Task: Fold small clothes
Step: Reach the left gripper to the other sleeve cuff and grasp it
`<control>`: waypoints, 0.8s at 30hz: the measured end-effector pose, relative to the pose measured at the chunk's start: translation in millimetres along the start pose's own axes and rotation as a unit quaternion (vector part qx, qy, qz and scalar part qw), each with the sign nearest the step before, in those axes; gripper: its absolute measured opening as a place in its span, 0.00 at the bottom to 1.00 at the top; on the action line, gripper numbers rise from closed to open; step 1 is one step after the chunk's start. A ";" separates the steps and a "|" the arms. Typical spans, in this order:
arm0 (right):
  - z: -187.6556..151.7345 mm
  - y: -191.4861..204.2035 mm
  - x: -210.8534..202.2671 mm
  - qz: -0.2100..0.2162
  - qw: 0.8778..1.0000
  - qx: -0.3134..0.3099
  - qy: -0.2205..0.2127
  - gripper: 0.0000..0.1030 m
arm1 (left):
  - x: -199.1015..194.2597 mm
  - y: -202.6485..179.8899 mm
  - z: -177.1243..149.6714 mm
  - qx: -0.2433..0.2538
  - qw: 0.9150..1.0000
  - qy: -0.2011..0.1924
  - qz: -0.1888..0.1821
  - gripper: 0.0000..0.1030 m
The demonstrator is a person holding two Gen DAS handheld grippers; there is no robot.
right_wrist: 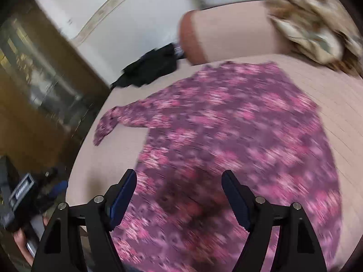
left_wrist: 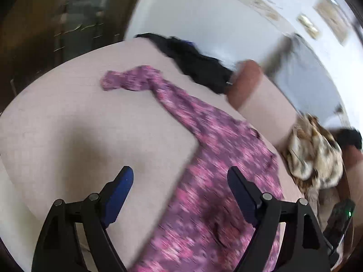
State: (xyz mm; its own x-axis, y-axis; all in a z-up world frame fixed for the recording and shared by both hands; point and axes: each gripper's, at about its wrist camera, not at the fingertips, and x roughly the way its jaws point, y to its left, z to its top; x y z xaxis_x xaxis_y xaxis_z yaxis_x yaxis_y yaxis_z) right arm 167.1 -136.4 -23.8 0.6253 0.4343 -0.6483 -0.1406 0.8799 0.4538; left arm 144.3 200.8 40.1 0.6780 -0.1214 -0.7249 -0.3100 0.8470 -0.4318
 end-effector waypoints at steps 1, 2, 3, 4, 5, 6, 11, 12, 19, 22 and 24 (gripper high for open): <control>7.8 12.0 13.1 0.014 1.000 -0.010 0.005 0.79 | 5.4 10.1 11.2 -0.014 1.000 0.001 0.008 0.82; 14.0 21.0 23.5 0.025 0.999 -0.016 0.011 0.79 | 12.4 20.7 23.6 -0.028 1.000 0.005 0.013 0.82; 17.4 26.7 31.2 0.034 0.999 -0.020 0.015 0.79 | 22.1 32.6 38.1 -0.044 0.999 0.012 0.018 0.82; 23.0 34.1 41.7 0.046 0.998 -0.025 0.021 0.79 | 31.1 42.6 49.4 -0.059 0.998 0.016 0.022 0.82; 30.5 43.5 55.8 0.062 0.997 -0.031 0.028 0.79 | 41.4 53.7 61.2 -0.073 0.997 0.020 0.025 0.82; 34.1 47.8 64.3 0.070 0.996 -0.035 0.032 0.79 | 56.2 66.2 74.0 -0.091 0.995 0.029 0.029 0.82; 54.7 62.8 127.6 0.127 0.989 -0.029 0.064 0.75 | 132.9 115.2 118.3 -0.192 0.979 0.068 0.023 0.81; 55.5 62.1 137.1 0.134 0.988 -0.026 0.069 0.73 | 144.2 120.4 123.6 -0.206 0.976 0.063 0.023 0.81; 49.7 47.4 194.9 0.149 0.984 0.006 0.102 0.67 | 207.5 151.0 152.8 -0.293 0.955 0.040 0.016 0.81; 44.2 36.4 195.4 0.145 0.984 0.011 0.102 0.67 | 213.0 150.0 163.3 -0.304 0.952 0.014 0.039 0.81; 42.5 28.8 191.4 0.141 0.985 0.018 0.100 0.67 | 217.3 143.7 168.6 -0.289 0.954 0.006 0.078 0.35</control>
State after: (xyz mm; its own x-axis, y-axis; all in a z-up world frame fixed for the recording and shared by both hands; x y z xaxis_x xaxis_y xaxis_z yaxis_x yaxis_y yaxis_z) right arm 315.4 -36.2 -108.8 0.4013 0.6931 -0.5988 -0.2577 0.7128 0.6524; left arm 359.5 383.4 -89.0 0.5878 -0.0258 -0.8086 -0.7240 0.4291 -0.5400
